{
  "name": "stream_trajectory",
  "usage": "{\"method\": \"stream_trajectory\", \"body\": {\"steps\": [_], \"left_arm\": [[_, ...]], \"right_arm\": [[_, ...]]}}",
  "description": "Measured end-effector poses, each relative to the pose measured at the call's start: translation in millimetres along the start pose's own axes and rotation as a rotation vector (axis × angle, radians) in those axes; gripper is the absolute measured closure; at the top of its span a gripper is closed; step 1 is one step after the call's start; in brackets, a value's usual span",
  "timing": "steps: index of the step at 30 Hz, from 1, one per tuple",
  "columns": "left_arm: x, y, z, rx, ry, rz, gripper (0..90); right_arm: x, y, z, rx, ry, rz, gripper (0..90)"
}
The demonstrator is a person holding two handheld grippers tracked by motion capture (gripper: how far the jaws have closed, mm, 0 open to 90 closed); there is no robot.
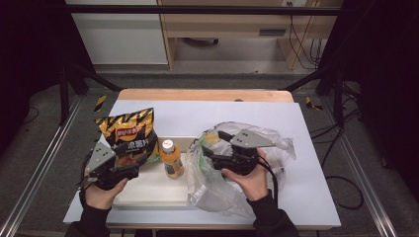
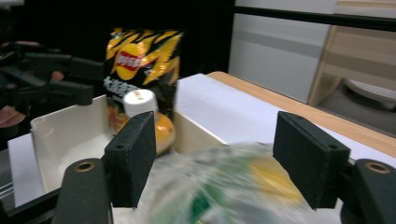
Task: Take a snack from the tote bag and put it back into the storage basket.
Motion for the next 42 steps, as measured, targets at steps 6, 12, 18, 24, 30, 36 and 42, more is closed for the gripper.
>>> {"method": "stream_trajectory", "body": {"steps": [6,12,18,24,30,36,42], "left_arm": [[12.0,-11.1,8.5,-0.044,-0.027,0.025,22.9],[23.0,-25.0,18.0,-0.093,-0.058,0.045,23.0],[33.5,-42.0,23.7,-0.12,-0.092,0.066,24.5],[38.2,-57.6,28.9,-0.14,-0.104,0.101,26.1],[40.1,-68.0,31.1,-0.14,-0.113,0.128,28.4],[38.3,-76.4,30.9,-0.119,-0.096,0.168,31.7],[39.7,-79.6,29.7,-0.122,-0.087,0.145,33.9]], "right_arm": [[22.1,35.2,12.0,0.006,-0.025,0.078,33.9],[30.7,57.0,25.9,-0.003,-0.029,0.113,35.6],[32.7,68.0,33.8,-0.021,-0.022,0.131,36.1],[39.7,80.5,42.8,-0.035,-0.032,0.155,36.4],[46.6,85.4,48.0,-0.043,-0.043,0.165,36.4],[48.7,85.7,49.6,-0.043,-0.048,0.164,36.4],[50.0,86.9,49.6,-0.042,-0.047,0.166,36.5]]}}
Point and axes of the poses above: each handheld gripper's, and its own axes: y roughly backward along the jaws, z roughly out of its underside, x roughly to its right, the point moved 3 cm from there along -y, roughly forward along the jaws, and after that the axes turned 2 degrees about y, right-handed, at the moved point
